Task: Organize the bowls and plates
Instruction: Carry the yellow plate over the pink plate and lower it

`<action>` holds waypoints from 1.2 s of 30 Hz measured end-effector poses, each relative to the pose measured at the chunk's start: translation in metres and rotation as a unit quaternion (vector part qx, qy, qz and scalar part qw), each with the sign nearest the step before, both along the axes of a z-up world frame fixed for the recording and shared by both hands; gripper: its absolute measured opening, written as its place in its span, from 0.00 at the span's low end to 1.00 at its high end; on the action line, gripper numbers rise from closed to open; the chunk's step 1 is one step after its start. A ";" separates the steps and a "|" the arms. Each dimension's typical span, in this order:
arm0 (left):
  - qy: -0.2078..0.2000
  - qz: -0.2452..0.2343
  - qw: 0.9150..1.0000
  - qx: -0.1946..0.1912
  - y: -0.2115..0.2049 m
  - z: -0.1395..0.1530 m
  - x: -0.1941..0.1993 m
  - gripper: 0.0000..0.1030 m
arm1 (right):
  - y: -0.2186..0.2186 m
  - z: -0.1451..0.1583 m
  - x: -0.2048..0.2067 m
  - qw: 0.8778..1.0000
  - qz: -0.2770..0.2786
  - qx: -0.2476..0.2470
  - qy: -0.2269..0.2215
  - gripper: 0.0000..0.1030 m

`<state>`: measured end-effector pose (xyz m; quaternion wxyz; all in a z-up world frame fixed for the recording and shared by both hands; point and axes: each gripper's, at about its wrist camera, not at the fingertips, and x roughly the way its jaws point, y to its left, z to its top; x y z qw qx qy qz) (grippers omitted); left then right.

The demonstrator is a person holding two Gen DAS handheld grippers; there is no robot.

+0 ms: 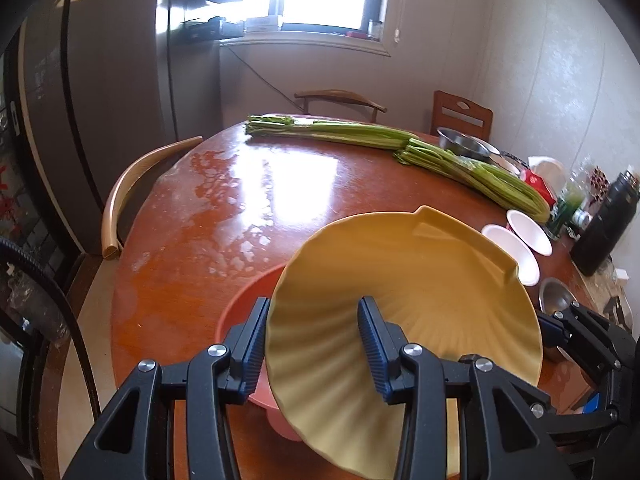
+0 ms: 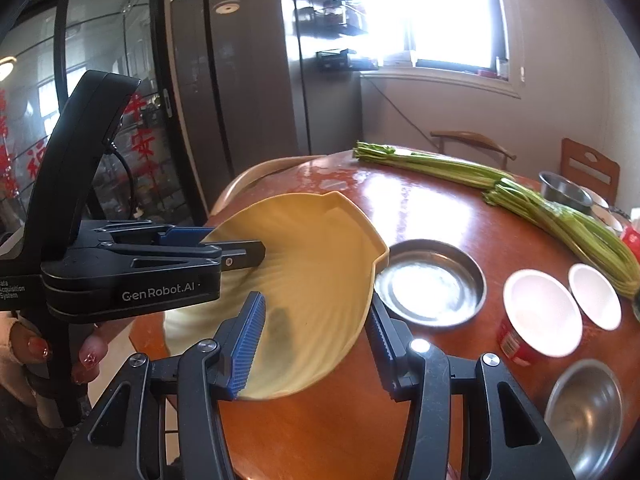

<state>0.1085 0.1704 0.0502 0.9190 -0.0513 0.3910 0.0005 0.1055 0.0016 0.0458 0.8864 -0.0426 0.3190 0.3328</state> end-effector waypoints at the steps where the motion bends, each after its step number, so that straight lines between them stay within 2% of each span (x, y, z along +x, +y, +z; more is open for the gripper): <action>1: -0.002 0.002 1.000 0.002 0.004 0.001 0.002 0.43 | 0.005 0.000 0.004 1.000 0.003 -0.001 0.000 0.51; 10: 0.010 0.022 1.000 0.008 0.030 -0.009 0.021 0.43 | 0.036 -0.013 0.031 1.000 0.007 -0.007 0.015 0.51; 19: 0.051 0.051 0.997 0.002 0.046 -0.040 0.026 0.43 | 0.064 -0.040 0.054 0.997 0.058 -0.044 0.037 0.51; 23: 0.058 0.053 0.997 0.022 0.042 -0.050 0.030 0.43 | 0.071 -0.053 0.061 0.995 0.063 -0.066 0.036 0.51; 36: 0.080 0.053 0.995 0.021 0.041 -0.064 0.024 0.42 | 0.077 -0.071 0.063 0.992 0.071 -0.105 0.015 0.51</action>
